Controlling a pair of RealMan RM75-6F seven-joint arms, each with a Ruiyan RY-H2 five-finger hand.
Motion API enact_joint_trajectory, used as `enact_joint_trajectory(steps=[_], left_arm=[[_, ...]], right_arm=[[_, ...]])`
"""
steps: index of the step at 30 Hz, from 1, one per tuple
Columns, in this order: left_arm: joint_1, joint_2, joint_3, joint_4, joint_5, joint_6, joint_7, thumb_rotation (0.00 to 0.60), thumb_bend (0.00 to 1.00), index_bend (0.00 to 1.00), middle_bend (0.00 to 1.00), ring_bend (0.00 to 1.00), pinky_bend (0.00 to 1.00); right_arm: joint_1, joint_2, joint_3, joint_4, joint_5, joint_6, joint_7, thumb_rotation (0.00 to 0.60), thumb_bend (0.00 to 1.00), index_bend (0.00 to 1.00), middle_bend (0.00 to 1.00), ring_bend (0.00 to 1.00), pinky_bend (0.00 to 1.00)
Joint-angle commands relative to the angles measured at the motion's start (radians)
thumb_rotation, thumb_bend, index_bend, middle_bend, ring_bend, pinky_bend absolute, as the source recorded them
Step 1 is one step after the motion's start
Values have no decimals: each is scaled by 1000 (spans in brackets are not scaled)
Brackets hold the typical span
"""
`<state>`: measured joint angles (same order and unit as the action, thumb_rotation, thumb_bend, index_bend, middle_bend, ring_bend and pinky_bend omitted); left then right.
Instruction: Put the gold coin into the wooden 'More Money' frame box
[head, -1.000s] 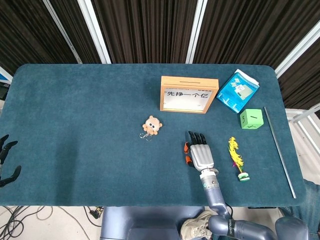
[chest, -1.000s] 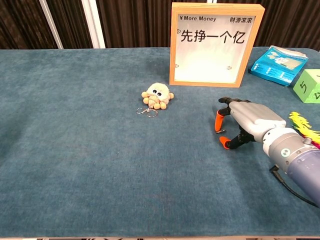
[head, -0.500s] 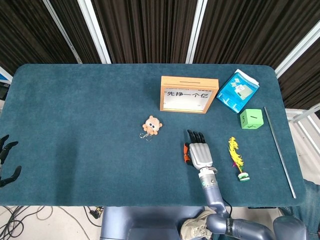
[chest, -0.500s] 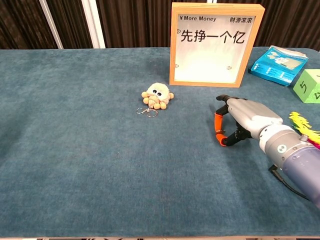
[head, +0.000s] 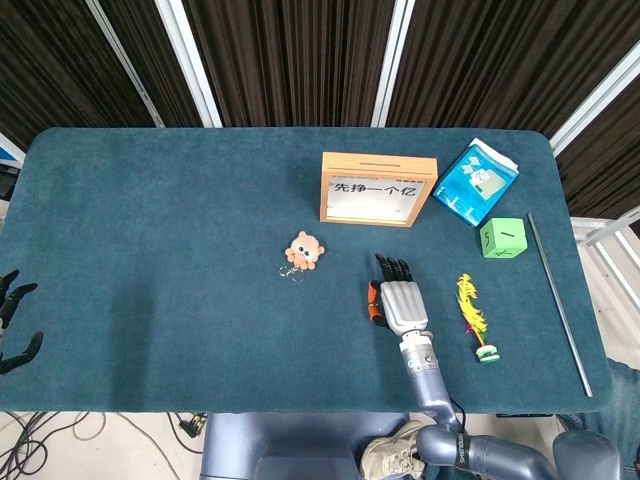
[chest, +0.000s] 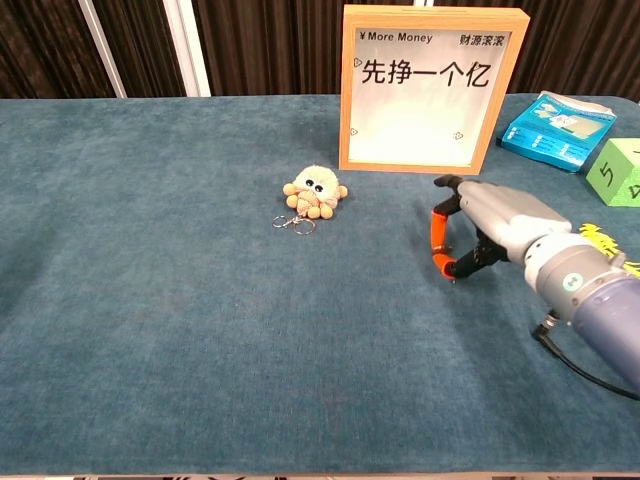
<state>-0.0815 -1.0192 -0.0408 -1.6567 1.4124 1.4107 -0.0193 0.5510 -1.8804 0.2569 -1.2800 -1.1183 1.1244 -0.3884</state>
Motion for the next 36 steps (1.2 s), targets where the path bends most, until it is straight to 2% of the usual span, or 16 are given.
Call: enact_joint_trajectory(steps=[1,4,8,11,13,15,20,26,33,36], left_arm=[[-1,0,0,0,-1,-2,1,600,363,190,0,0,9],[-1,2,1,-3,-3,-6,2,600,362,191,0,0,9],[-2,3,1,-6,-4,-8,1,600,363,192,0,0,9],[-3,5,2,-7,-6,-12,1,600,363,192,0,0,9],[-4,7,3,-9,-7,-16,1,600,363,191,0,0,9],[-4,8,3,-10,-7,-16,0,600,363,192,0,0,9],[-4,9,3,-11,-9,-18,-6,600,363,192,0,0,9],[-6,12,4,-10,-9,-24,-19,600,363,192,0,0,9],[-10,16,3,-11,-18,-36,-29,600,363,192,0,0,9],[-12,18,1,-12,-24,-43,-39,600,362,191,0,0,9]], right_arm=[[1,70,21,-92,15,-21,3,600,508,703,57,16,0],[4,146,49,-190,33,-30,-15,600,526,703,56,16,0],[18,300,104,-370,88,-44,-96,600,531,703,56,16,0],[42,406,139,-486,197,-91,-161,600,532,703,57,16,0],[69,476,184,-564,304,-135,-161,600,531,703,56,16,0],[92,513,211,-593,361,-158,-157,600,531,703,56,16,0],[196,582,247,-584,457,-169,-224,600,531,703,57,16,0],[309,610,280,-531,580,-154,-264,600,531,703,56,16,0],[417,631,303,-441,680,-158,-271,600,531,706,56,16,0],[469,632,308,-365,731,-189,-269,600,531,710,56,16,0]])
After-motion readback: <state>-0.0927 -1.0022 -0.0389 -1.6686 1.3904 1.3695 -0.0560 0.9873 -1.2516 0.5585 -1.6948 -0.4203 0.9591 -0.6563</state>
